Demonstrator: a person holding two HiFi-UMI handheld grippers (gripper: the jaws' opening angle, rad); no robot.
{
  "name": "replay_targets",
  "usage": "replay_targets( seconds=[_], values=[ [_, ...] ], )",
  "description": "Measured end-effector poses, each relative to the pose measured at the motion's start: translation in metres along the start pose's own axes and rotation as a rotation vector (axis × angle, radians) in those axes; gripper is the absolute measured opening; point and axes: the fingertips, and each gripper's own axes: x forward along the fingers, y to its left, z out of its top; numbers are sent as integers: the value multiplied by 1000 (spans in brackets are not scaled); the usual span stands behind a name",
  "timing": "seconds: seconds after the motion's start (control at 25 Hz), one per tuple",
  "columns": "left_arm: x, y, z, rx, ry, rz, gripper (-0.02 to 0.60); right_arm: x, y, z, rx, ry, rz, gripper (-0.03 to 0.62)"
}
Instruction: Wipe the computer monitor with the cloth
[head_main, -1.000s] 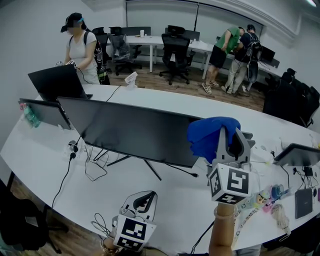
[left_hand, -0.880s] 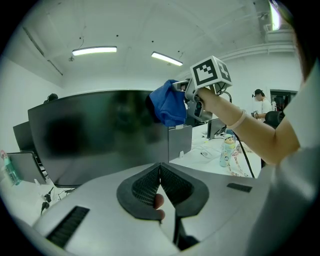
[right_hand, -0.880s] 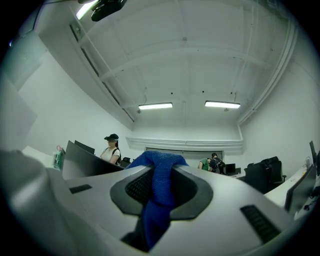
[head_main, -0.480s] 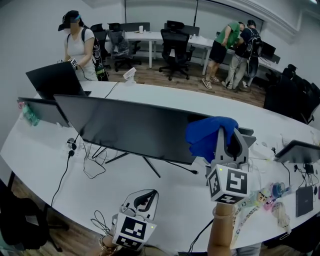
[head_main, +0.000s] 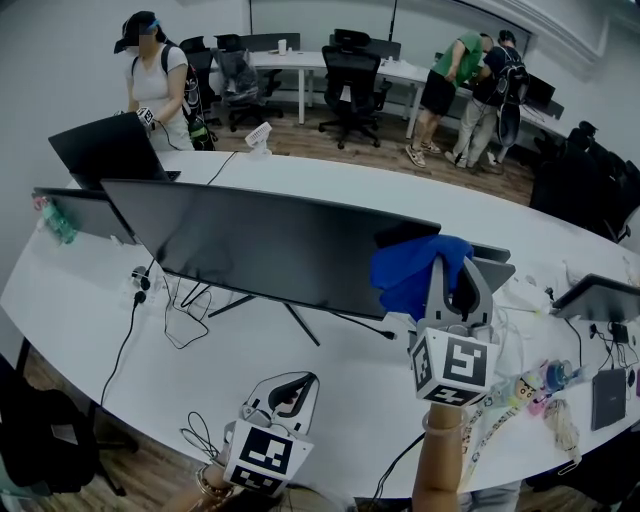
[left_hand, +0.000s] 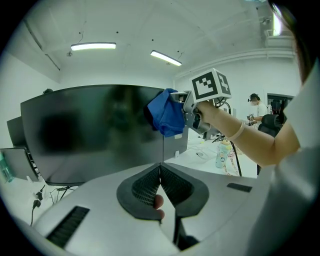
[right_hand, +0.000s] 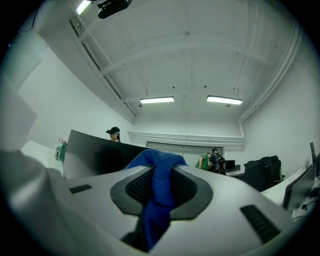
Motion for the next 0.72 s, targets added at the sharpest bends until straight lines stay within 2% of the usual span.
replay_targets(
  seconds=[0.2, 0.72],
  values=[
    [2, -2, 0, -19, 1, -18, 9, 0, 1, -12, -3, 18, 5, 72],
    [3, -3, -4, -13, 17, -13, 9, 1, 3, -45, 27, 81, 9, 72]
  ],
)
